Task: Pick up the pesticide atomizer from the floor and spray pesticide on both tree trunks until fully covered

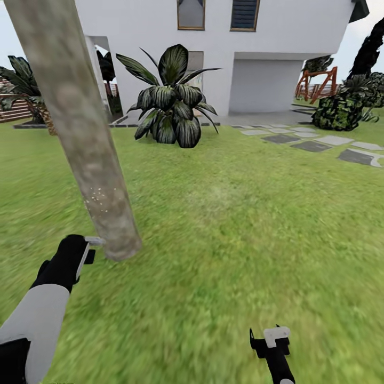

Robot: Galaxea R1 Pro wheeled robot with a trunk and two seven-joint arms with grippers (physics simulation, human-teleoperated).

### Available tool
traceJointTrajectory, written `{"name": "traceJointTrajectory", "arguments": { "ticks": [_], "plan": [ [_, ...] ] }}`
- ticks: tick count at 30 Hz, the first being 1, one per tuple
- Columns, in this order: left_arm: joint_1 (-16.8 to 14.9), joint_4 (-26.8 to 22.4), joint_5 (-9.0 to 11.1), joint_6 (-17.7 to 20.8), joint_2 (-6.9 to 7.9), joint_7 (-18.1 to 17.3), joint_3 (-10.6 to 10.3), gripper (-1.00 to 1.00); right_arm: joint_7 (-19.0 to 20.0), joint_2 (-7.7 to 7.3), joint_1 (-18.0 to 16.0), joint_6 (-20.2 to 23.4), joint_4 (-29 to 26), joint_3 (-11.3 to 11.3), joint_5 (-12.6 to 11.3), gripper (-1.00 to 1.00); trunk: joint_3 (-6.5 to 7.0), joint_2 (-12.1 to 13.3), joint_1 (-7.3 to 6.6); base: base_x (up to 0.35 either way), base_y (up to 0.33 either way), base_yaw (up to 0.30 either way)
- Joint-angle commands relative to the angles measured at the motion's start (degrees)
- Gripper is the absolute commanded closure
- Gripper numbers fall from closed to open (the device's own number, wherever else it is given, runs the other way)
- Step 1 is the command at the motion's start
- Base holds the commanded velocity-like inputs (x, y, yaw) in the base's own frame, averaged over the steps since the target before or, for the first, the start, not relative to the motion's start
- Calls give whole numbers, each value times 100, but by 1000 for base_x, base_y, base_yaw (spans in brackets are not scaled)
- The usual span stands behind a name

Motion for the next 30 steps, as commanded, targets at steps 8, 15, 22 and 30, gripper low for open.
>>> {"name": "traceJointTrajectory", "arguments": {
  "ticks": [8,15,22,30],
  "plan": [
    [-5,-30,36,16,-31,36,27,100,-32,-9,0,-6,1,47,-28,-100,-5,-2,1,213,-215,118],
    [-5,-33,27,12,-4,50,15,100,-35,-19,0,-12,1,47,-28,-100,-5,-2,1,182,-224,1],
    [-5,-26,49,-144,-86,825,36,100,-35,-19,0,-6,-2,47,-28,-100,-5,-2,1,174,-230,0],
    [-5,0,93,-129,-84,815,510,100,-34,-10,0,-7,-2,47,-28,-100,-5,-2,1,174,-230,76]
  ]
}}
